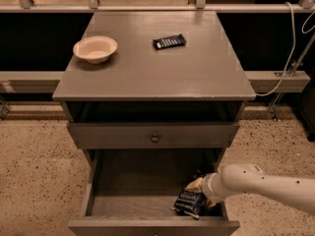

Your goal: Pick blue chip bag from middle drawer and place on counter

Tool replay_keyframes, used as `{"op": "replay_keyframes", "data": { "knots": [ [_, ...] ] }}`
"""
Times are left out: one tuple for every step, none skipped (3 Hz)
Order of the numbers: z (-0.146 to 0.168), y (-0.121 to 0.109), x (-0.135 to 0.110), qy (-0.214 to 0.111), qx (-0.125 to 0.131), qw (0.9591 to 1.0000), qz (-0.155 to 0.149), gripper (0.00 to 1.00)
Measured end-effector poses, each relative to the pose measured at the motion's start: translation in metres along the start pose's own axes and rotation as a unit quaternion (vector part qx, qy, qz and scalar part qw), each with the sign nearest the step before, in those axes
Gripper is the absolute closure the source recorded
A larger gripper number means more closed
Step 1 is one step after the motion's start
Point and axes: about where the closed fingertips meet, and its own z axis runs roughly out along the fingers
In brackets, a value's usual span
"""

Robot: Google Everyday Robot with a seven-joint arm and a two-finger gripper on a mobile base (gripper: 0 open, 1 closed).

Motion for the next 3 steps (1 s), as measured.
{"op": "replay_keyframes", "data": {
  "knots": [
    [-0.003,-0.003,-0.004,0.003,0.005,1.0,-0.003,0.6],
    [-0.012,-0.008,-0.008,0.0,0.025,0.9997,-0.007,0.84],
    [-0.027,-0.013,-0.011,-0.013,0.067,0.9977,-0.001,0.83]
  ]
}}
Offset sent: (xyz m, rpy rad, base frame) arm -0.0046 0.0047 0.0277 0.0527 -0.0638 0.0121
